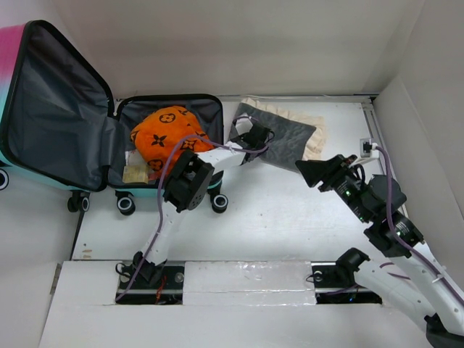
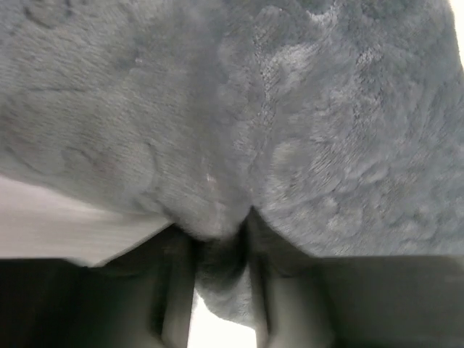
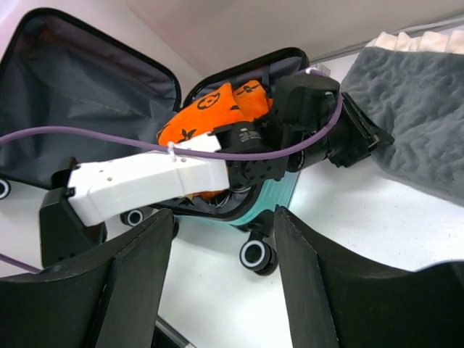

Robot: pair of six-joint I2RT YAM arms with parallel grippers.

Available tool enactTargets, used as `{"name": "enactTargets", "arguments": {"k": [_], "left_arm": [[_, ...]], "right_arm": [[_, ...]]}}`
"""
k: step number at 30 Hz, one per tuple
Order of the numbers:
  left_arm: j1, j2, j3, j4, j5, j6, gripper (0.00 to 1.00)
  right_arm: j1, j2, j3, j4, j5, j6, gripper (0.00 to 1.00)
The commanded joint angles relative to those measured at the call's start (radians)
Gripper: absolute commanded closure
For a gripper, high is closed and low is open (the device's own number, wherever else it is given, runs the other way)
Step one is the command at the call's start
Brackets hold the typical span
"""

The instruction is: Pack the luggage

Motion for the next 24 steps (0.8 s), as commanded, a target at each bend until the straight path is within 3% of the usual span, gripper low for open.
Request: {"name": "enactTargets", "arguments": {"k": [1, 4, 7, 12, 19, 24], "left_arm": [[0.016, 0.032, -0.013, 0.020, 0.043, 0.028, 0.83], [0.034, 0.032, -0.013, 0.042, 0.052, 0.091, 1.00], [0.034, 0.032, 0.008, 0.065, 0.062, 0.195, 1.00], [0.034, -0.044, 0.138, 0.079, 0.207, 0.407, 1.00], [0.083, -0.122, 0.483, -0.262, 0.347, 0.734, 1.00], [0.201, -0.305, 0.427, -0.363, 0.356, 0.881, 1.00]], "right_arm": [[0.008, -0.021, 0.000, 0.049, -0.013, -0.016, 0.37], [0.008, -0.031, 0.000, 0.049, -0.013, -0.016, 0.37], [0.008, -0.040, 0.000, 0.040, -0.013, -0.025, 0.37], [0.008, -0.040, 0.000, 0.040, -0.004, -0.025, 0.37], [0.008, -0.040, 0.000, 0.040, -0.013, -0.025, 0.37], [0.008, -0.060, 0.000, 0.049, -0.034, -0.025, 0.37]]}}
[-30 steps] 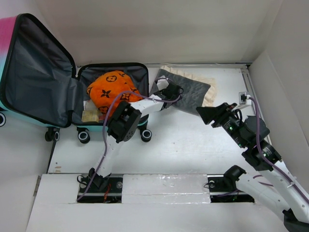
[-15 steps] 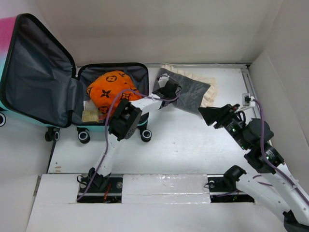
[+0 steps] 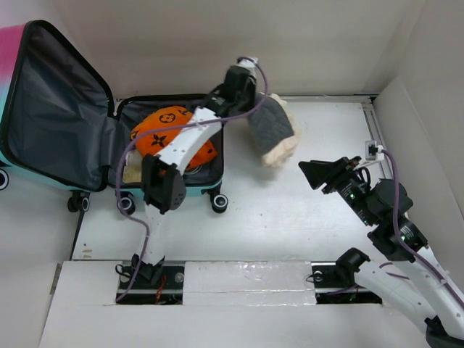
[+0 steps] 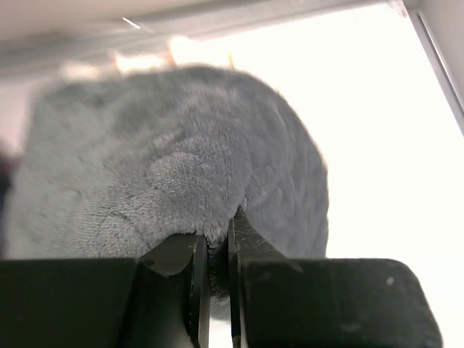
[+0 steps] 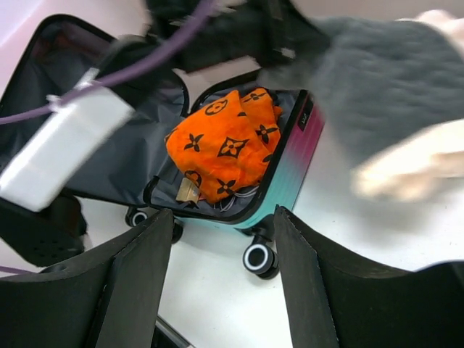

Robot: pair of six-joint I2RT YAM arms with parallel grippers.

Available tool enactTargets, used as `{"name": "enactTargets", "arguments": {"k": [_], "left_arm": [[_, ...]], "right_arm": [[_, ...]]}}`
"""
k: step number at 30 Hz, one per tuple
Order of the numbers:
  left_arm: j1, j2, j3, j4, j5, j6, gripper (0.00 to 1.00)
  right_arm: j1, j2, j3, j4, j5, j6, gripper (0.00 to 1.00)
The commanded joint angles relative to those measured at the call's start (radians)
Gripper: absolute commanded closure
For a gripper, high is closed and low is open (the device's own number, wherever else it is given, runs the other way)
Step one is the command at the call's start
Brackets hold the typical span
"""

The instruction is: Pack the luggage

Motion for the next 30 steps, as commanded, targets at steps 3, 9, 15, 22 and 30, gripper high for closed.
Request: {"name": "enactTargets", "arguments": {"k": [3, 9, 15, 22, 30], "left_arm": [[0.191, -0.287, -0.096, -0.099, 0.009, 0.173, 1.00], [0.441, -0.508, -0.491, 0.048, 0.142, 0.092, 1.00], [0.702, -0.589, -0.721, 0.155, 0.271, 0.003, 1.00], [0.810, -0.691, -0.949, 0.164, 0.151, -0.072, 1.00], [0.820, -0.746, -1.031, 0.094, 0.034, -0.073, 0.93]], "right_arm": [[0.008, -0.032, 0.000, 0.049, -0.040, -0.011, 0.37], [0.008, -0.052, 0.000, 0.049, -0.050, -0.020, 0.37], [0.008, -0.071, -0.009, 0.049, -0.059, -0.020, 0.37], [0.008, -0.080, -0.009, 0.049, -0.068, -0.020, 0.37], [0.008, -0.042, -0.018, 0.067, -0.102, -0.020, 0.37]]}}
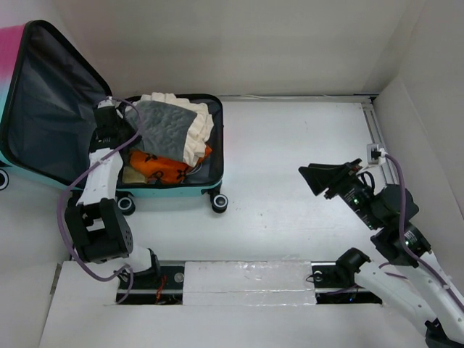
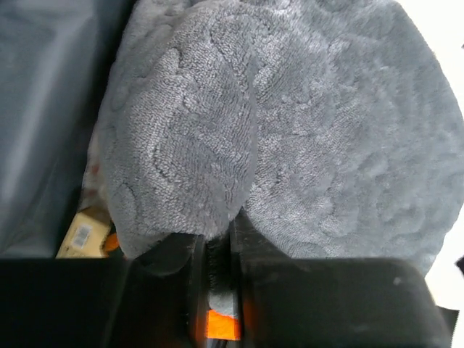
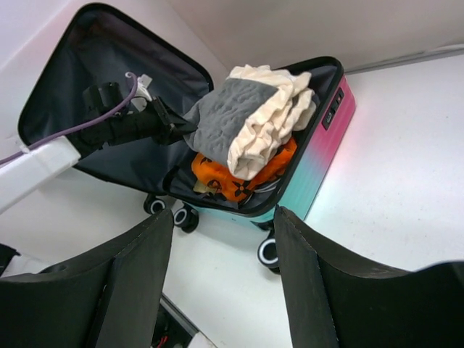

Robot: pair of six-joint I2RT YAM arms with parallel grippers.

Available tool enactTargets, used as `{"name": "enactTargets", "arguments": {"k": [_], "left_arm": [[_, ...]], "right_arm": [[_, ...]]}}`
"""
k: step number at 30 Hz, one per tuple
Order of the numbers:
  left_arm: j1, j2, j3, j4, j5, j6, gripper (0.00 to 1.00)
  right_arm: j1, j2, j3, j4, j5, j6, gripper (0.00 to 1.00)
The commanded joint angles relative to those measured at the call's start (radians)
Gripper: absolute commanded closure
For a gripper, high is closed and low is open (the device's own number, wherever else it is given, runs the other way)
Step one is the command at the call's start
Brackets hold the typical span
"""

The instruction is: Pack the luggage

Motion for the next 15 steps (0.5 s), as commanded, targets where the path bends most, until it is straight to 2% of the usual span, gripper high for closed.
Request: {"name": "enactTargets", "arguments": {"k": [1, 2, 3, 4, 5, 7, 10, 11, 13, 15], "left_arm": [[0.012, -0.038, -0.029, -0.077, -0.092, -0.011, 0.84], [0.012, -0.047, -0.029, -0.090, -0.109, -0.011, 0.74], [0.012, -0.100, -0.029, -0.090, -0.169, -0.042, 0.36], [0.012, -0.127, -0.029, -0.090, -0.169, -0.042, 0.35], [0.012, -0.157, -0.029, -0.081, -0.178, -0.051, 0.25], [0.012, -0.223, -0.029, -0.049, -0.192, -0.060, 0.20], [-0.071, -0.319, -0.017, -0.025, -0.250, -0.086, 0.19], [-0.080, -0.352, -0.008, -0.010, -0.228, -0.106, 0.19], [-0.080, -0.395, -0.037, 0.037, -0.200, -0.152, 0.22], [-0.080, -0.473, -0.092, 0.068, -0.200, -0.162, 0.25]], "right_arm": [[0.008, 0.030, -0.005, 0.069, -0.036, -0.012, 0.37], [0.008, 0.030, -0.005, 0.069, -0.036, -0.012, 0.36], [0.008, 0.054, -0.005, 0.069, -0.059, -0.012, 0.36], [0.008, 0.054, -0.005, 0.069, -0.059, -0.012, 0.36], [0.008, 0.070, -0.014, 0.083, -0.069, -0.002, 0.36], [0.008, 0.082, -0.014, 0.092, -0.080, -0.001, 0.36], [0.008, 0.104, -0.014, 0.112, -0.080, 0.008, 0.36], [0.008, 0.104, -0.023, 0.112, -0.080, 0.008, 0.36], [0.008, 0.114, -0.034, 0.123, -0.080, 0.008, 0.41], [0.008, 0.114, -0.046, 0.132, -0.091, 0.008, 0.58]]}}
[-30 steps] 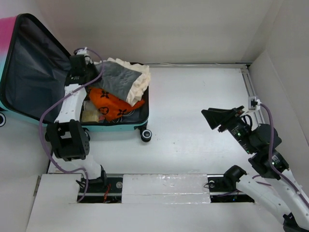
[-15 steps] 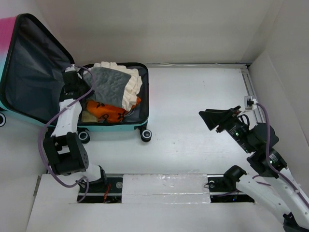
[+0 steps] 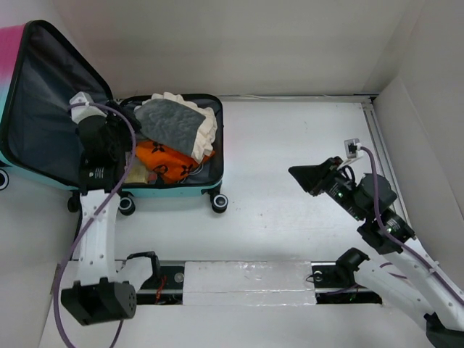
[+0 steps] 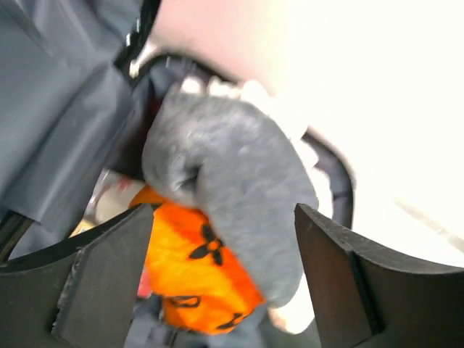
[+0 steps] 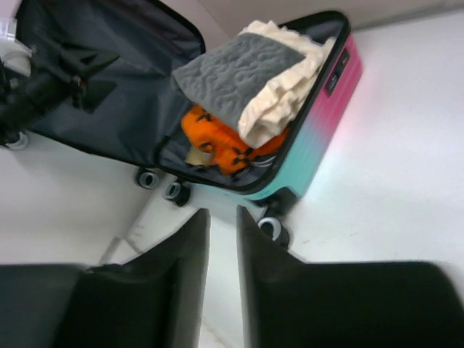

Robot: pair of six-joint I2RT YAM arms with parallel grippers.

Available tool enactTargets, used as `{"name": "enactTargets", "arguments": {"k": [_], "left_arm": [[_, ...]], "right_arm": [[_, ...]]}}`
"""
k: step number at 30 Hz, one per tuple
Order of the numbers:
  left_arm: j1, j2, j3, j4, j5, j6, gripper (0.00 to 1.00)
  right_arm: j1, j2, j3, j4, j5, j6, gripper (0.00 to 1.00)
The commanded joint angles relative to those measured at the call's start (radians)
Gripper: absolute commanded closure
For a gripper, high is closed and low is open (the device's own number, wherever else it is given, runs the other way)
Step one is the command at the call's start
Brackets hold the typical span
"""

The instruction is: Pack the luggage

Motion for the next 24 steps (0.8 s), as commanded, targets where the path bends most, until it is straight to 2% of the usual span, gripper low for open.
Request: {"name": "enactTargets", "arguments": {"k": [1, 2, 4, 8, 9, 11, 14, 15, 16, 19, 24], "left_arm": [[0.005, -0.097, -0.053, 0.067, -0.046, -0.050, 0.27], [0.005, -0.123, -0.065, 0.056, -0.119, -0.050, 0.28], [0.005, -0.197, -0.065, 0.005, -0.208, -0.050, 0.33], [0.005, -0.276, -0.045, -0.103, -0.443, -0.020, 0.33], [0.005, -0.276, -0.045, -0.128, -0.537, -0.019, 0.33], [0.005, -0.285, -0.034, -0.218, -0.599, -0.047, 0.33], [0.005, -0.285, -0.007, -0.275, -0.701, -0.061, 0.33], [0.005, -0.285, 0.005, -0.313, -0.733, -0.061, 0.33], [0.014, -0.285, 0.015, -0.313, -0.804, -0.061, 0.31], [0.025, -0.262, 0.059, -0.338, -0.895, -0.020, 0.29], [0.034, -0.110, 0.216, -0.424, -1.081, -0.015, 0.27]], "right_arm": [[0.008, 0.007, -0.029, 0.075, -0.039, 0.005, 0.78], [0.008, 0.007, -0.029, 0.075, -0.039, 0.005, 0.88], [0.018, 0.017, -0.054, 0.075, -0.074, 0.005, 1.00], [0.018, 0.018, -0.085, 0.103, -0.134, -0.004, 1.00], [0.018, 0.018, -0.097, 0.117, -0.143, -0.004, 1.00], [0.018, 0.018, -0.108, 0.131, -0.182, -0.018, 1.00], [0.018, 0.018, -0.117, 0.131, -0.232, -0.032, 0.86], [0.018, 0.018, -0.117, 0.131, -0.232, -0.042, 0.77], [0.027, 0.018, -0.117, 0.131, -0.243, -0.043, 0.73], [0.048, 0.027, -0.140, 0.141, -0.243, -0.052, 0.63], [0.059, 0.039, -0.140, 0.152, -0.314, -0.052, 0.55]]}}
